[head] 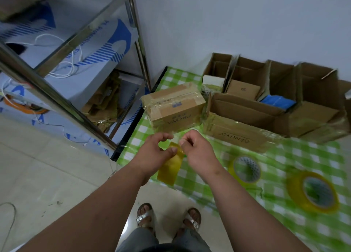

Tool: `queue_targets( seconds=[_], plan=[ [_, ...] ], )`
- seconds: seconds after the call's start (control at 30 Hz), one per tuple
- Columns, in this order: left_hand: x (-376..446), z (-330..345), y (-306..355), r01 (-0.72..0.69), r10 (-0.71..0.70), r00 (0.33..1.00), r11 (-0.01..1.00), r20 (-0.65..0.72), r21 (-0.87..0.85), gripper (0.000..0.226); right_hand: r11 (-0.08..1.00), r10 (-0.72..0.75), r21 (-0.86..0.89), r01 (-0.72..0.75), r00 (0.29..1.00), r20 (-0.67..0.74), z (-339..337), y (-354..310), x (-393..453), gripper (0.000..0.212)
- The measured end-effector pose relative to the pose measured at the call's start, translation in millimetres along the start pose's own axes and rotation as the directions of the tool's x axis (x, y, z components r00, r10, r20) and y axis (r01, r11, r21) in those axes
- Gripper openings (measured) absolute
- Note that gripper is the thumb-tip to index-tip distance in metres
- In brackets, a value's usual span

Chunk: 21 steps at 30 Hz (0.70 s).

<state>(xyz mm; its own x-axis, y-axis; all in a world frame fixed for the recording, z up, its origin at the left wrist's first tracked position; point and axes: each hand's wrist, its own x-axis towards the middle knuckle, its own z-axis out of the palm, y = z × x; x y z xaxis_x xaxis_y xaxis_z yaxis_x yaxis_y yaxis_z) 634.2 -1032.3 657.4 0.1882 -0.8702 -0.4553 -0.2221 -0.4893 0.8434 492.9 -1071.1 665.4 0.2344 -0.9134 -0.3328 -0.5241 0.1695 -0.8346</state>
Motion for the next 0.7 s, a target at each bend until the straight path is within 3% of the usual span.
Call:
queue_targets(
  seconds=[0.17,0.3,0.4,0.7],
  plan=[
    [-3.5,5.2,6.8,-0.089,0.087,0.996,0.993,-0.034,-0.077,0.017,0.992,0.004,0.123,-0.011,0.998,0.056,-10.7,4.5,4.1,0.023],
    [0.3,8.9,9.9,-0.156,0.151,0.984,0.986,-0.098,-0.05,0.029,0.985,0.029,0.17,-0.033,0.999,0.026,-11.0,7.0,1.8,0.024],
    [-2.4,10.7,7.3,-0.195,0.195,0.979,0.981,-0.052,0.01,0.031,0.977,0.058,0.203,-0.061,0.998,0.02,-12.3,10.3,0.1,0.019],
    [-5.6,14.6,6.8,-0.132,0.132,0.991,0.989,0.005,0.064,0.018,0.961,0.093,0.254,-0.111,0.993,0.079,-14.0,17.5,-0.7,0.007]
  ],
)
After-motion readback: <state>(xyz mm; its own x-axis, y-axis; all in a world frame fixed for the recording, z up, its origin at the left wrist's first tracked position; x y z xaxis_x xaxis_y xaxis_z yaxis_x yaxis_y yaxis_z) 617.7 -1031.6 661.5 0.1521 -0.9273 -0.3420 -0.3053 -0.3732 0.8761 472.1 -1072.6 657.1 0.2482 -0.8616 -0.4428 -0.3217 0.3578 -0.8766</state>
